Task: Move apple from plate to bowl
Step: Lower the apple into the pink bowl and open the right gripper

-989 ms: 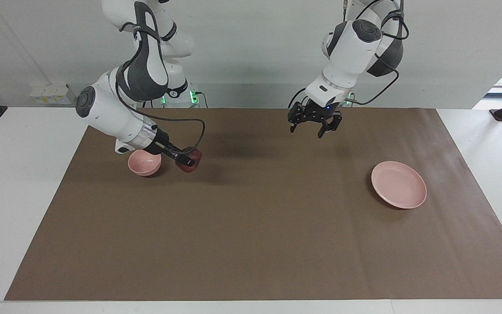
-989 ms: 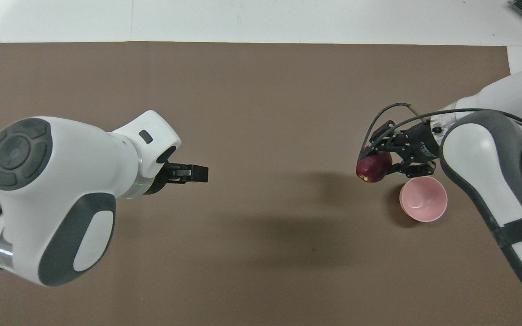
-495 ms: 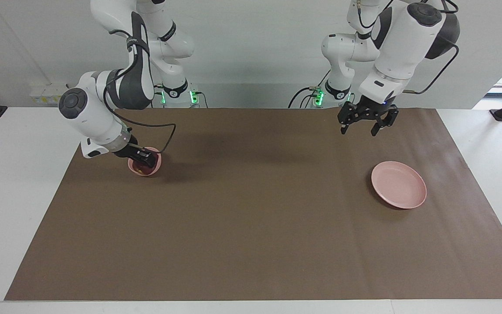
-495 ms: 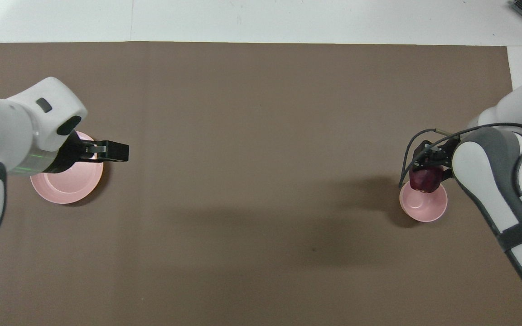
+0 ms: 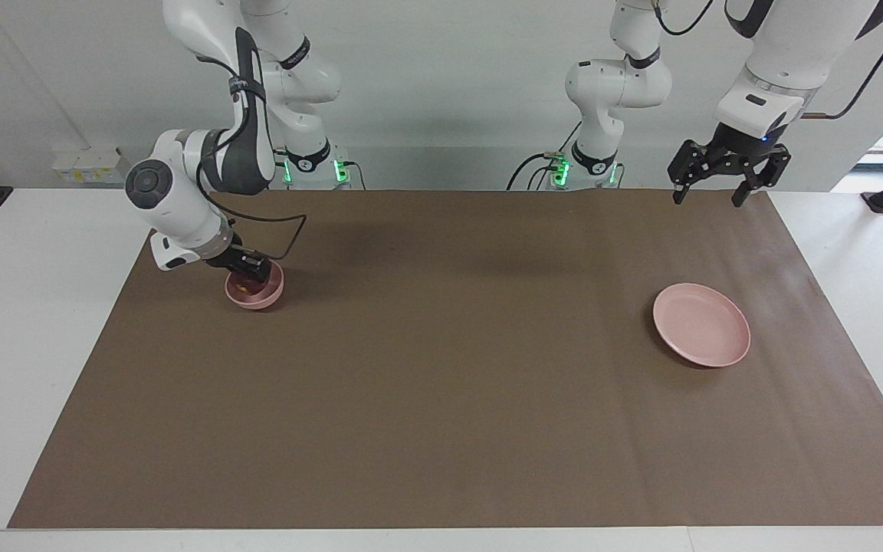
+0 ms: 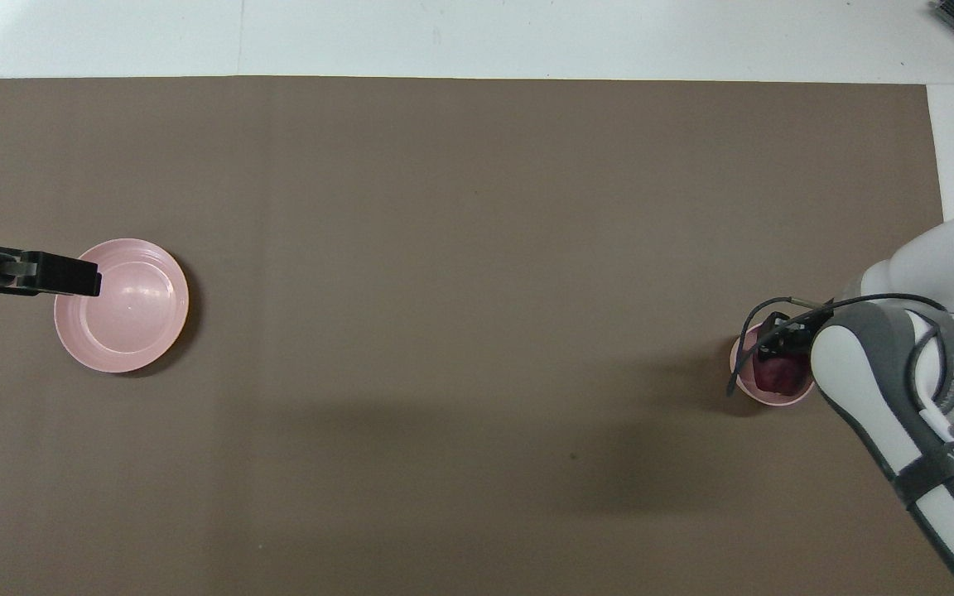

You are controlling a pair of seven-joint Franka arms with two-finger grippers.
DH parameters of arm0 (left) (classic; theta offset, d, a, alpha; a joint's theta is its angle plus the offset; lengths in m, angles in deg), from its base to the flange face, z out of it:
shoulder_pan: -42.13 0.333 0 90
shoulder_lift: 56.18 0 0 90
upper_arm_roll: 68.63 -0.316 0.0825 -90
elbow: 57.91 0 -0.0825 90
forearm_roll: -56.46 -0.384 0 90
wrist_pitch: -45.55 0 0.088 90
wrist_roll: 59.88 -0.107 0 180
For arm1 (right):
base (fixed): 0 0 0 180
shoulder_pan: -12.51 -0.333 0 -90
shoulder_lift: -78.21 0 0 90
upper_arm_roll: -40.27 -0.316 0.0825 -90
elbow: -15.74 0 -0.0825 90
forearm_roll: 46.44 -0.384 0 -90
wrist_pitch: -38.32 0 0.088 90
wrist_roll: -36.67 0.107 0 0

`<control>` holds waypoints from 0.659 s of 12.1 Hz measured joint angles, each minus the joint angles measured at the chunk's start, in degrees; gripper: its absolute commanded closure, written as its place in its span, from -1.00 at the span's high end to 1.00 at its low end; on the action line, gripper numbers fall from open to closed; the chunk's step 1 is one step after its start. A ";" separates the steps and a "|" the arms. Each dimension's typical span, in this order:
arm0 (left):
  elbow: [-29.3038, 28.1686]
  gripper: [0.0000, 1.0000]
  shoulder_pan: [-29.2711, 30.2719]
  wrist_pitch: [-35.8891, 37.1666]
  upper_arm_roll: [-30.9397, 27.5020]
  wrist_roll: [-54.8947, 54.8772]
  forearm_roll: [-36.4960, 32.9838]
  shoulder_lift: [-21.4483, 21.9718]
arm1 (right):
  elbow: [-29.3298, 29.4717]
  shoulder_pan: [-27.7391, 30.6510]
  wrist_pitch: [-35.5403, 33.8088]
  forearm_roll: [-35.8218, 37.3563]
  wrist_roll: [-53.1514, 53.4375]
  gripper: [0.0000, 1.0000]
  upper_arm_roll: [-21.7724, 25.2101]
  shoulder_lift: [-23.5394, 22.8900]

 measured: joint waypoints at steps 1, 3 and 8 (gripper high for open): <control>0.34 1.00 0.01 0.29 -0.04 -0.04 -0.18 0.00 | -0.57 -0.14 0.37 0.04 0.00 1.00 -0.04 -0.03; 0.50 1.00 0.03 0.88 -0.16 -0.07 -0.31 0.00 | 0.14 -0.17 0.37 0.31 -0.13 1.00 -0.05 -0.04; 0.50 1.00 0.03 1.03 -0.21 -0.10 -0.32 -0.01 | 9.87 1.76 -3.93 0.62 -7.93 1.00 0.12 0.19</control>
